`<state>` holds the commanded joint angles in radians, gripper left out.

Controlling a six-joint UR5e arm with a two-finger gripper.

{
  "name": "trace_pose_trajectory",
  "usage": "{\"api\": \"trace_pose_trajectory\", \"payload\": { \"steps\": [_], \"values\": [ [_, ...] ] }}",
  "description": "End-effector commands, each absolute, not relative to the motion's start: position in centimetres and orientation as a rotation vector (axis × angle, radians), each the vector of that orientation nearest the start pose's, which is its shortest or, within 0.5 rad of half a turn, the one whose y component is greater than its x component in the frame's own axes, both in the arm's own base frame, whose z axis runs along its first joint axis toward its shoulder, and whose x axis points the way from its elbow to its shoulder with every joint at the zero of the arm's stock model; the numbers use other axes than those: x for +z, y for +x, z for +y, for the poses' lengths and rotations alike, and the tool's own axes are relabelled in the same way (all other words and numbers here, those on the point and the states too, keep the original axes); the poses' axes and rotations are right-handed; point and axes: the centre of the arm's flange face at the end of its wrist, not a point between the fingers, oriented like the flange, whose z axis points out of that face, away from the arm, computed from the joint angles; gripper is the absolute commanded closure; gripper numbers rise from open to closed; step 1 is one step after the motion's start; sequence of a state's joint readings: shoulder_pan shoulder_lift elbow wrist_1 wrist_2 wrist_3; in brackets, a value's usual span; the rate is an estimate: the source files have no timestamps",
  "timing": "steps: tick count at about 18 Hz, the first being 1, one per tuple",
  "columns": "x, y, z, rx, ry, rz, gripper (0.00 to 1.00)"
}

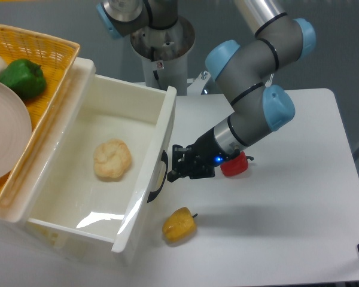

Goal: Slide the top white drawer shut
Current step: 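Bring the gripper against the outer face of the drawer front, then push the drawer front with the gripper into the cabinet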

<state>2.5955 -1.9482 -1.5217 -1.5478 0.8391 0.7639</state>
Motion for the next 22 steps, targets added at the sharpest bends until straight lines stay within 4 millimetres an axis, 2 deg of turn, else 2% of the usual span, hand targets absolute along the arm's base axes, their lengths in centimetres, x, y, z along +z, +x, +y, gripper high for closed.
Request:
{"api": "trace_pose_trajectory", "payload": {
  "steps": [10,22],
  "values": [
    [35.1,-37.6,49.5,-0.955,-2.576,-0.461,1.00],
    [35.1,-34.7,51.2,-0.983,-2.602,-0.426,1.00]
  ]
}}
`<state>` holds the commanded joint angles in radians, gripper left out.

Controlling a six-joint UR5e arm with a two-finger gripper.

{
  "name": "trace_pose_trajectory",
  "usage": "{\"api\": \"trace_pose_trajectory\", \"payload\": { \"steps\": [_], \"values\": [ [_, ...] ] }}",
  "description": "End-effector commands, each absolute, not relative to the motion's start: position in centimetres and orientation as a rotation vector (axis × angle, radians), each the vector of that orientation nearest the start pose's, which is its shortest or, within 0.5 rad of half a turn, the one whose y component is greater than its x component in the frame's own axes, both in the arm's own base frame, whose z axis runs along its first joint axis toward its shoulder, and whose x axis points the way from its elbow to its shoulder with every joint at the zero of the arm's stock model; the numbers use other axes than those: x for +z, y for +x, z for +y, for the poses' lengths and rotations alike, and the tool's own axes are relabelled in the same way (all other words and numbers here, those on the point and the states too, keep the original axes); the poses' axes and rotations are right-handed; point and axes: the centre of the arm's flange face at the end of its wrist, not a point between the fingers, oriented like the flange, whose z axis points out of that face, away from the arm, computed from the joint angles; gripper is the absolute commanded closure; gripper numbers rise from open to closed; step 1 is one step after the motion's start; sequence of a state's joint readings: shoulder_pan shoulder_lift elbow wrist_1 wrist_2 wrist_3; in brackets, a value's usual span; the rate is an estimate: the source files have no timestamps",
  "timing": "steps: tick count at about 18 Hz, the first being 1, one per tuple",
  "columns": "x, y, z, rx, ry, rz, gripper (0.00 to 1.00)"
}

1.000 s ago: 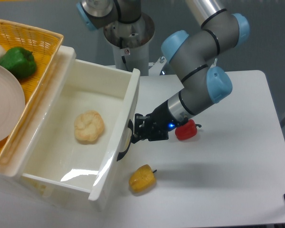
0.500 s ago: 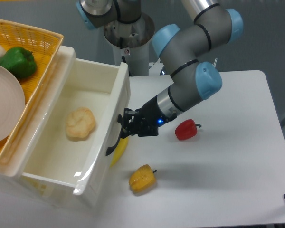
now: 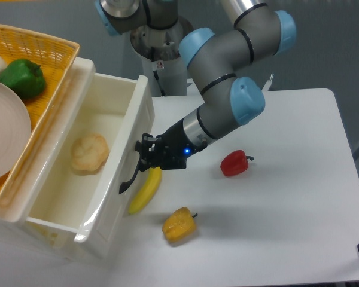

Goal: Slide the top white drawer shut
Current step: 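Push the drawer front with the gripper into the cabinet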

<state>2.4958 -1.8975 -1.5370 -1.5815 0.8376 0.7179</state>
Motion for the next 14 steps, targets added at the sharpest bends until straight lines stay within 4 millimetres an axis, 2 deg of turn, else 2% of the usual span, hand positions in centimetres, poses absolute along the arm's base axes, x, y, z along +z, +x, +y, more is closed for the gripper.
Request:
{"api": "trace_pose_trajectory", "payload": {
  "steps": [4,14],
  "values": [
    [34.4,-33.8,51.1,-1.001,-2.611,-0.421,1.00],
    [34.8,-32.1,51.5,-1.004,-2.624,-0.394,1.00]
  ]
}}
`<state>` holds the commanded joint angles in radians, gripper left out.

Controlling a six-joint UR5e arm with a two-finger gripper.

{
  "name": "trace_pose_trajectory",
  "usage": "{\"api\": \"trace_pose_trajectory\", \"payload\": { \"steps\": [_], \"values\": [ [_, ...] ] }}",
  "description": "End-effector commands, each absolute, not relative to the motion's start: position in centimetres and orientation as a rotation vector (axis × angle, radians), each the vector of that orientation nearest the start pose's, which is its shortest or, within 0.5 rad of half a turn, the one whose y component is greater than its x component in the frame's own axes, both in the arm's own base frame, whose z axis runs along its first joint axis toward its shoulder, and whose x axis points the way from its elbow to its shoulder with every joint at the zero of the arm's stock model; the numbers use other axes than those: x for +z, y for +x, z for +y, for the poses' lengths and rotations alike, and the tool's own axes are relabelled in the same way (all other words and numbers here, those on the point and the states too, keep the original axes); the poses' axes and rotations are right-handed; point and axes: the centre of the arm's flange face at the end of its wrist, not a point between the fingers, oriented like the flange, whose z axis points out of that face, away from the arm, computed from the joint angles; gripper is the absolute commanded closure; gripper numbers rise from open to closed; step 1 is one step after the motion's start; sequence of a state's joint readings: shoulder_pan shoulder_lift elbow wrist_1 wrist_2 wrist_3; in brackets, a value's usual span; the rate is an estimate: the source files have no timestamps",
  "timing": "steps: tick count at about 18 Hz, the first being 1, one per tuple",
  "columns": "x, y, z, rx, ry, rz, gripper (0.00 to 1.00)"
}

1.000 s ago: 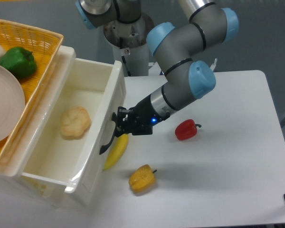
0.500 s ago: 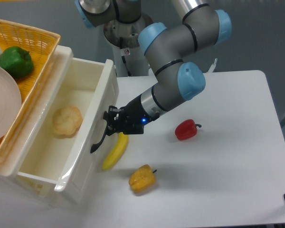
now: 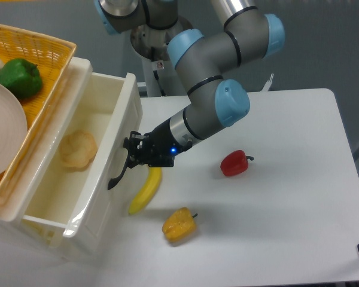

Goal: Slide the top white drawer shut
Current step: 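Push the drawer front with the gripper into the cabinet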

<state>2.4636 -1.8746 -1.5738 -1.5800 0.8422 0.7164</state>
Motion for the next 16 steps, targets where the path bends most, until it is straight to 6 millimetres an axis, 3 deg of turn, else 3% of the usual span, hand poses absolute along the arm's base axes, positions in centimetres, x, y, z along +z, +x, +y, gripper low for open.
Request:
{"api": "trace_pose_trajectory", "payload": {
  "steps": [10,16],
  "values": [
    [33.8,-28.0,52.3,-1.042,-2.667,-0.351,1.00],
    [34.5,-25.4,53.4,-1.050,-2.687,-0.335,1.00]
  ]
}}
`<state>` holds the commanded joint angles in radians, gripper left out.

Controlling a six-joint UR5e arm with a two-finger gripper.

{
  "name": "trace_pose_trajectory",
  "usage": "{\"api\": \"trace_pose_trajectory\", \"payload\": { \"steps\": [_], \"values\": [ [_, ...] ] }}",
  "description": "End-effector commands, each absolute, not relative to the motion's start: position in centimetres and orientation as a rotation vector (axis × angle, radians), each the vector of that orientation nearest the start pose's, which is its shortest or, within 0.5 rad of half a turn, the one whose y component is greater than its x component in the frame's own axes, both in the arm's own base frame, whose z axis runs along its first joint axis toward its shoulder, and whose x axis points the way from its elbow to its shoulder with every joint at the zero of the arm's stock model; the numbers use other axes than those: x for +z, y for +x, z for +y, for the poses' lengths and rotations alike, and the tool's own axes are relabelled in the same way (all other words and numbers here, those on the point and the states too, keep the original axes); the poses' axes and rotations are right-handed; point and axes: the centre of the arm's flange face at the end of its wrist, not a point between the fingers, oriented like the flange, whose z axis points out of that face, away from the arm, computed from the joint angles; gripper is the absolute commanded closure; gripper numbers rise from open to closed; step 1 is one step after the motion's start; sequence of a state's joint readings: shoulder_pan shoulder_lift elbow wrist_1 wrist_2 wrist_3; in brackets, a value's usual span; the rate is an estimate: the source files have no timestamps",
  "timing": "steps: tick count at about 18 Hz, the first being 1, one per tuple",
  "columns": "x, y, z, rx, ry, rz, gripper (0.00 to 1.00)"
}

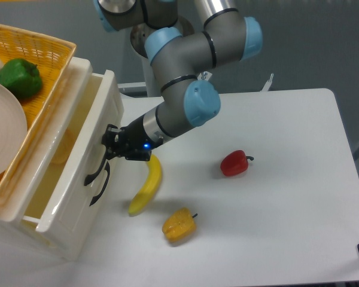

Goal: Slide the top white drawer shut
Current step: 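Push the drawer front with the gripper into the cabinet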

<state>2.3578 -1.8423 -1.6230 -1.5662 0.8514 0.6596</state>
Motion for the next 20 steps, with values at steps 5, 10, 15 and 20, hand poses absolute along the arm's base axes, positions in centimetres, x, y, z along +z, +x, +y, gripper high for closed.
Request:
{"api": "trace_pose_trajectory", "payload": {
  "steps": [5,10,15,20],
  "values": [
    [35.2,-24.3,53.6,-1.045,-2.694,-0.344,1.00],
    [35.1,-23.5,54.0,-1.043,-2.715,-0.328,1.00],
    [34.4,-22.7,54.0,-1.058,-2.726,-0.319,1.00],
    [34.1,-21.7,54.3,-1.068,-2.738,-0.300,1.00]
  ]
}}
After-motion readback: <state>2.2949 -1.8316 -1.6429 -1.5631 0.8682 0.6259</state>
